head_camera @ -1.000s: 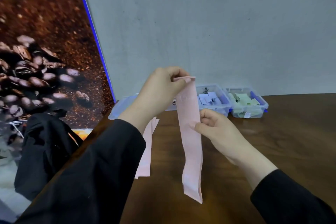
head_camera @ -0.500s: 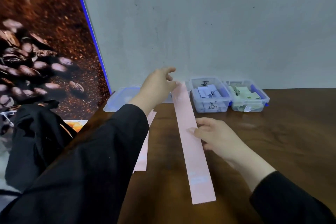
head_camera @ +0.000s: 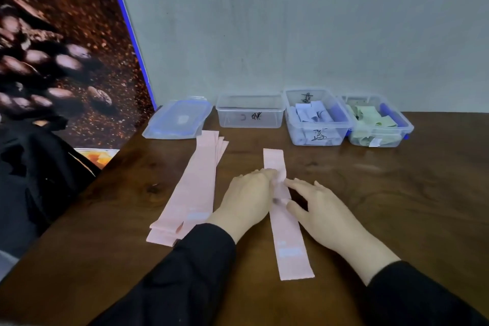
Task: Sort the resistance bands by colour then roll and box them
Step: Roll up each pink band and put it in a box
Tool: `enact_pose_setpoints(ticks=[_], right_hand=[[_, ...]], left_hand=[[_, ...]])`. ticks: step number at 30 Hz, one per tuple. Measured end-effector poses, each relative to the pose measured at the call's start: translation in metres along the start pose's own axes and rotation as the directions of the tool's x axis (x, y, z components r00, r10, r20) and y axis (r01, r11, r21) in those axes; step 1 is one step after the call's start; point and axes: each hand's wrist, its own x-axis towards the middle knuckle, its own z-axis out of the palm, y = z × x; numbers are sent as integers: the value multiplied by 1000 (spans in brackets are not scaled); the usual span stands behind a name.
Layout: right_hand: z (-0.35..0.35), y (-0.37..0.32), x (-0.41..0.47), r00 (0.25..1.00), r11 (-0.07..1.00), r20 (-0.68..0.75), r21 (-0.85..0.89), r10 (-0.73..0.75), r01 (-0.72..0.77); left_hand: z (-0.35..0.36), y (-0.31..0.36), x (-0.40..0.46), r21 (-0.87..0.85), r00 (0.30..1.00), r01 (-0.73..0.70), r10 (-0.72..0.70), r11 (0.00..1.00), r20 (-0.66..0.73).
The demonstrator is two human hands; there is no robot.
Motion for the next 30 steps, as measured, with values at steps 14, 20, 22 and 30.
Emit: enact_pose_setpoints(ticks=[14,20,22,30], right_hand=[[-3,19,4,973,940,-91,255,-211,228],[3,30,-39,862,854,51,181,-504,488],[6,33,-42,849,848,67,129,-524,514],[14,33,-42,850,843,-11,122,-526,524]], left_hand=[[-12,-3,-16,-250,983,-33,-14,968,-185],[-9,-15,-68,-284,941,-339,329,897,-82],[-3,-21,-73,-206,909,-412,415,887,-31],[-2,-24,-79,-141,878,-465,475,874,51]])
